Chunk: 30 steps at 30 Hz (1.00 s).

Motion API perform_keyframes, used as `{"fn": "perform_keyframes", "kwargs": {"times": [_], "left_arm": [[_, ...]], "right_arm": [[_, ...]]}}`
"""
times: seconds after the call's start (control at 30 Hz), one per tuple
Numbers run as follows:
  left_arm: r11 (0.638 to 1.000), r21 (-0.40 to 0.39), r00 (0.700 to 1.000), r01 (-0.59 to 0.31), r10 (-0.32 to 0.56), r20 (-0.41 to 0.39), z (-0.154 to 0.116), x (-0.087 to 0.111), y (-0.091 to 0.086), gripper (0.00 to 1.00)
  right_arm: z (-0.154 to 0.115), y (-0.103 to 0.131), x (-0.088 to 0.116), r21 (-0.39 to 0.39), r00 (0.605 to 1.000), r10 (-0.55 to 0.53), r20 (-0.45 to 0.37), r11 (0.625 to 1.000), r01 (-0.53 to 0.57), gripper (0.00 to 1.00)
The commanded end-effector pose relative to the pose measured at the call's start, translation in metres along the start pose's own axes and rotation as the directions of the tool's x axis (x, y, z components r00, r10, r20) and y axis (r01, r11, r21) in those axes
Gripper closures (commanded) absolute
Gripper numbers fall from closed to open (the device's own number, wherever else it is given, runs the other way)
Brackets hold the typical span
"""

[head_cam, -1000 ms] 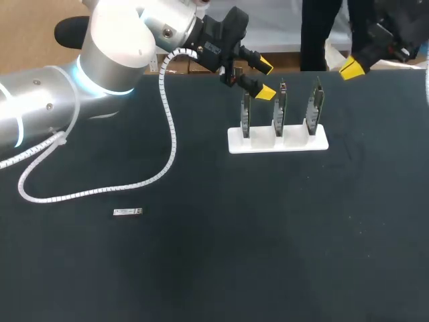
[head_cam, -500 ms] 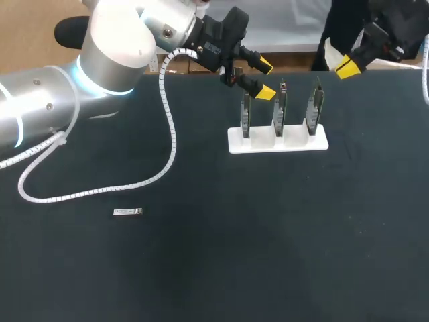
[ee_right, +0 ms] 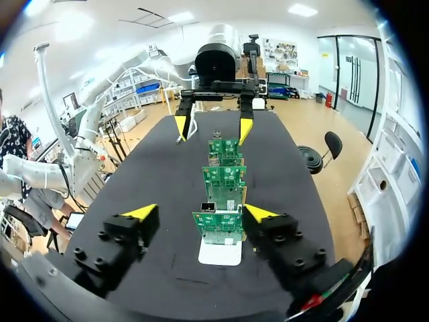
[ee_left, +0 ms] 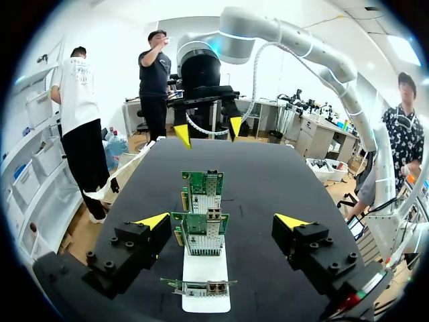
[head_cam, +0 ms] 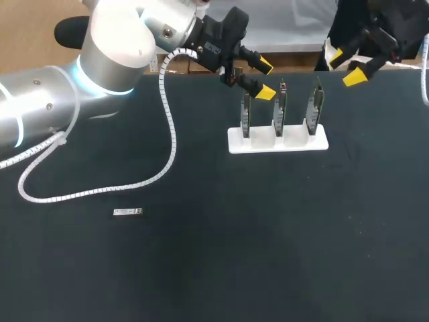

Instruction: Pick up the optical module with the left hand, and insert it into the network port with the right hand.

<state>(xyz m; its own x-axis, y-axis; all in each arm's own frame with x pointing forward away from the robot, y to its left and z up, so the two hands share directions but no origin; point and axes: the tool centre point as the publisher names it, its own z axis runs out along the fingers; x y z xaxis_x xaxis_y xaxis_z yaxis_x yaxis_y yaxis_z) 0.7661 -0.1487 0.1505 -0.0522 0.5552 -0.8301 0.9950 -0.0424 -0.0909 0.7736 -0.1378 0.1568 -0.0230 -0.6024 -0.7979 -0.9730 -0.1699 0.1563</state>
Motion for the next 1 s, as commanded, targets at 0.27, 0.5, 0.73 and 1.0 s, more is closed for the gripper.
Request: {"fn": "perform_keyframes", "kwargs": {"times": [0.27, 0.5, 0.73, 1.0], "left_arm": [[0.996, 0.013, 0.996, -0.090, 0.090, 0.003, -0.007, -0.008, 0.002, 0.00], [0.986, -0.078, 0.988, -0.149, 0.151, 0.023, -0.055, -0.019, -0.001, 0.00], [0.971, -0.170, 0.985, -0.170, 0.164, -0.051, -0.113, -0.002, -0.027, 0.00], [0.965, -0.214, 0.940, -0.151, 0.074, -0.332, -0.174, 0.051, -0.087, 0.00]], "right_arm": [[0.001, 0.002, 0.000, 0.005, 1.000, -0.001, 0.000, 1.000, 0.001, 0.00], [0.001, 0.002, 0.000, 0.005, 1.000, -0.001, 0.000, 1.000, 0.001, 0.00], [0.001, 0.002, 0.000, 0.005, 1.000, -0.001, 0.000, 1.000, 0.001, 0.00], [0.001, 0.002, 0.000, 0.005, 1.000, -0.001, 0.000, 1.000, 0.001, 0.00]]}}
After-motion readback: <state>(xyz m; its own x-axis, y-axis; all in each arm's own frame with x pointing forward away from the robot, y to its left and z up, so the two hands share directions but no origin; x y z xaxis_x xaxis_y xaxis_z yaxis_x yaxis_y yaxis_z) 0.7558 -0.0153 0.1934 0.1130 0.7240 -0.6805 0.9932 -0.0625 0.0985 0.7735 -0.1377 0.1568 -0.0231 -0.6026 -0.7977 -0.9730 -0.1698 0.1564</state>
